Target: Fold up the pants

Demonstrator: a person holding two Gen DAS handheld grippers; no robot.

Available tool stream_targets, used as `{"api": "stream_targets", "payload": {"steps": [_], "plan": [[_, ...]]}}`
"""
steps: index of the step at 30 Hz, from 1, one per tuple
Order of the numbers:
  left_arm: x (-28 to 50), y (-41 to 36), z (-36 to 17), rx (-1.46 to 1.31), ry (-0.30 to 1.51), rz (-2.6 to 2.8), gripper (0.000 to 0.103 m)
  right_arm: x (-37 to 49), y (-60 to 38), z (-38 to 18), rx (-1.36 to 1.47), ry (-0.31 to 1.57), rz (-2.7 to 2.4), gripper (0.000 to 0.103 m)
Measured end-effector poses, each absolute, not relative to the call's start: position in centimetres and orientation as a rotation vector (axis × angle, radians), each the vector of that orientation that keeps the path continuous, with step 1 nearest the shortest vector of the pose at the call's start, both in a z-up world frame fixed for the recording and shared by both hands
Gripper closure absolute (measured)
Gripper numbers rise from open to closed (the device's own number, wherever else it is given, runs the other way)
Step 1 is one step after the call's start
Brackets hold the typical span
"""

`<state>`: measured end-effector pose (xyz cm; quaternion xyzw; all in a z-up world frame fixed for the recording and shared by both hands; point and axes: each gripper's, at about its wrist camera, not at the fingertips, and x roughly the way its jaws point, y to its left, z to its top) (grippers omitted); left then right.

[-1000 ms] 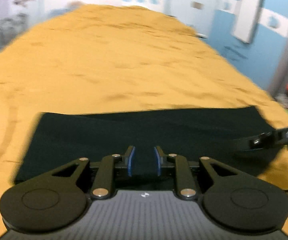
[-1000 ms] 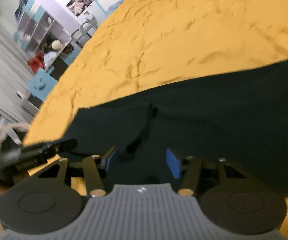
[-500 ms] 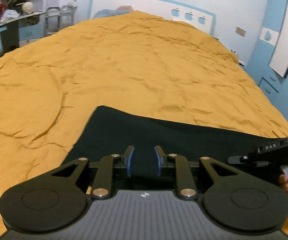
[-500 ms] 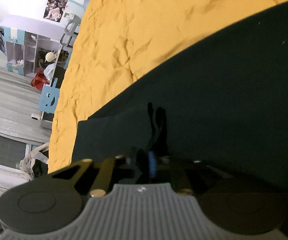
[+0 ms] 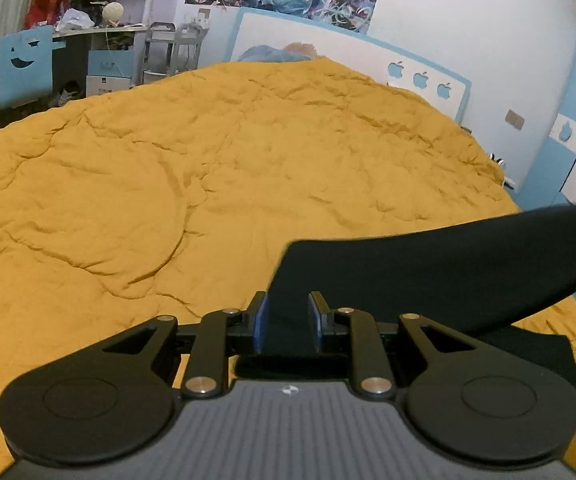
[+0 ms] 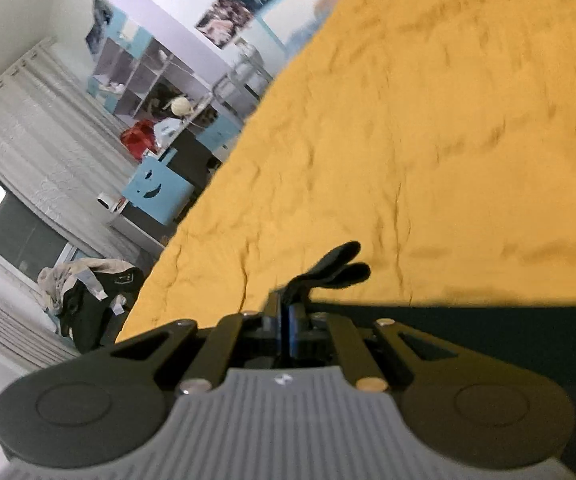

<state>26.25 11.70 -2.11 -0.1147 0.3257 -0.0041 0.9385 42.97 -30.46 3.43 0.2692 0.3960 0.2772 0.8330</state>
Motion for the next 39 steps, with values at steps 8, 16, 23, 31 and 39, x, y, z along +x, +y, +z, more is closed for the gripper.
{"api": "stream_targets", "payload": {"steps": [8,16,23,31,39], "plan": [[28.1,8.9,-3.5,-0.23,0.702,-0.092,0.077,42.5,-41.8,5.9,0.542,0.879,0.441,0.103],[31.1,5.8,-7.1,-0.169,0.796,-0.135,0.079,42.0,-52.1,-4.8,0.647,1.01,0.216,0.103],[32.2,5.3,-9.5,-0.14,0.865,-0.117,0.079,42.1,-53.8,-10.8,0.634,1.069,0.14,0.103],[32.7,6.1,-10.0,-0.147,0.889,-0.093,0.079,41.8,-51.7,-11.9,0.435,1.062,0.13,0.103],[32.6,6.4,-10.3,-0.132,0.904,-0.086,0.079,41.0,-52.3,-15.5,0.493,1.029,0.094,0.103]]}}
